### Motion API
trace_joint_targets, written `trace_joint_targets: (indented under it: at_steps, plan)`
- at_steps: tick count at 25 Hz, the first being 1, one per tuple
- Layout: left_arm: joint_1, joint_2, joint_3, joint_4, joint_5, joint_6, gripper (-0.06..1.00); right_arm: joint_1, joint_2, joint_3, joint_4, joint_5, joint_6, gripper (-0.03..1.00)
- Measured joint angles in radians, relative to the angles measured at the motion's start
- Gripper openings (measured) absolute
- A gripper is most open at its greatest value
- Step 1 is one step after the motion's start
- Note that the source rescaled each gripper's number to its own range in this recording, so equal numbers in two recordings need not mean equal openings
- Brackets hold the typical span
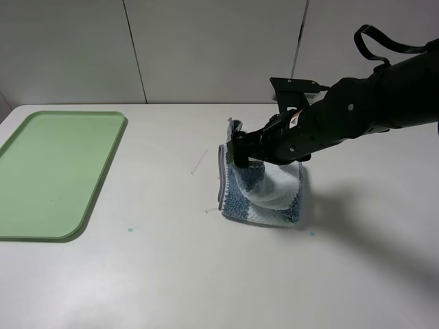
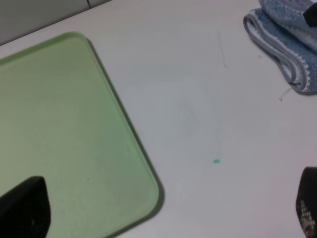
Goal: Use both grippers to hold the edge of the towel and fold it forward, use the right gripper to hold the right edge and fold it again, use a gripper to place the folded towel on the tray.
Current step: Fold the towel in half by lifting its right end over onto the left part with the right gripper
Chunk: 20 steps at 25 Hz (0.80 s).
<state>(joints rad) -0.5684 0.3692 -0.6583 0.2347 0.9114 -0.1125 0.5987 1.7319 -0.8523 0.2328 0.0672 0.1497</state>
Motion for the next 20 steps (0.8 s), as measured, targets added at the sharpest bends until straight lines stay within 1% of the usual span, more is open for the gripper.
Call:
trace_joint_targets:
  at_steps: [4,9,15,20]
  plan:
    - [0.0,0.0,0.0,0.0,0.0,0.0,1.0,0.006,0.0,0.0,0.0,0.0,0.0,1.0]
    - [0.0,0.0,0.0,0.0,0.0,0.0,1.0,0.037,-0.012,0.0,0.002,-0.002,0.0,1.0]
    - [0.0,0.0,0.0,0.0,0.0,0.0,1.0,0.087,-0.06,0.0,0.004,-0.026,0.0,1.0]
    - [0.0,0.0,0.0,0.0,0.0,0.0,1.0,0.09,-0.123,0.0,0.003,-0.027,-0.009,1.0]
